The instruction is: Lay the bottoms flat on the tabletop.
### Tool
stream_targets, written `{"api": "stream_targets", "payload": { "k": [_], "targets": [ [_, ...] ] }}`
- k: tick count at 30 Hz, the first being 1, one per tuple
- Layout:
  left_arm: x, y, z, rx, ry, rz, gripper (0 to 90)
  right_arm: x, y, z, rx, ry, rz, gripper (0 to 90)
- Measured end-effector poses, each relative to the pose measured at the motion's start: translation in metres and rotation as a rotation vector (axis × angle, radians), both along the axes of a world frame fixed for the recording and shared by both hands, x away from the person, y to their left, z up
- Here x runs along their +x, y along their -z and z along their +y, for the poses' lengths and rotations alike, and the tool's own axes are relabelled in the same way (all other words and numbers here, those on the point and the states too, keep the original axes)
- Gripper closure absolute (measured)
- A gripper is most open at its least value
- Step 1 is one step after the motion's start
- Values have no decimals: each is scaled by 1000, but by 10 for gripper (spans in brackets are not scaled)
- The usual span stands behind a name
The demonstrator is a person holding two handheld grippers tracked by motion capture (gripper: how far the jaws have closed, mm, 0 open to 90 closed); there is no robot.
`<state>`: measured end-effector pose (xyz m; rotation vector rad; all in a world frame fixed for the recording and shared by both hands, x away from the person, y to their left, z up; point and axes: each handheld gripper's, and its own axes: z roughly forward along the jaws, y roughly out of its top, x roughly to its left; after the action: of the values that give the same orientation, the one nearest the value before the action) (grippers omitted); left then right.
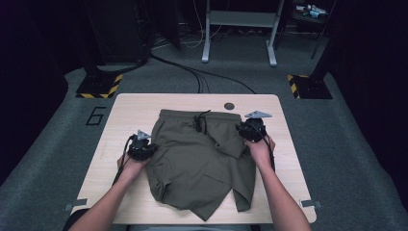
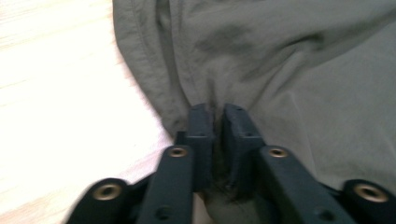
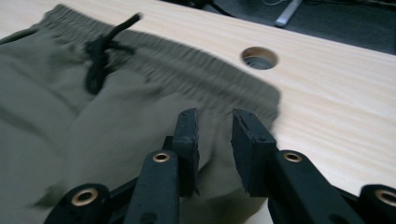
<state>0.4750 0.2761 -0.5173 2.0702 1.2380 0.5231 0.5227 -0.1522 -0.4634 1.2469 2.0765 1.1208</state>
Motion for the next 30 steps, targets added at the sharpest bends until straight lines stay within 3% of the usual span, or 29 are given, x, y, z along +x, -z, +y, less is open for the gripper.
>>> {"api": "stream_targets", "payload": {
  "k": [4, 7, 8, 13, 18, 20, 22, 26, 30],
  "targets": [
    [-2, -5, 6, 15, 15, 47, 865, -18, 4, 12, 3, -37, 3, 702],
    [-3, -5, 12, -6, -7, 60, 875, -28, 5, 19, 0, -62, -3, 696],
    [-3, -6, 14, 7, -1, 69, 875, -32, 5, 22, 7, -66, -4, 696],
    [-4, -10, 31, 17, -31, 54, 875, -48, 5, 33, -2, -106, -8, 689],
    [-3, -9, 51, -5, -99, 44, 874, -63, 9, 45, 0, -148, -3, 665],
    [-5, -10, 54, -33, -96, 6, 843, -69, 12, 50, 2, -162, 2, 647],
    [-7, -15, 54, -99, -91, -8, 779, -72, 16, 54, -9, -182, -3, 628],
    [-10, -20, 49, -118, -63, -37, 692, -72, 26, 56, -29, -190, 18, 556],
    [-11, -17, 41, -120, -33, -28, 654, -68, 34, 56, -18, -197, 34, 491]
  ]
}}
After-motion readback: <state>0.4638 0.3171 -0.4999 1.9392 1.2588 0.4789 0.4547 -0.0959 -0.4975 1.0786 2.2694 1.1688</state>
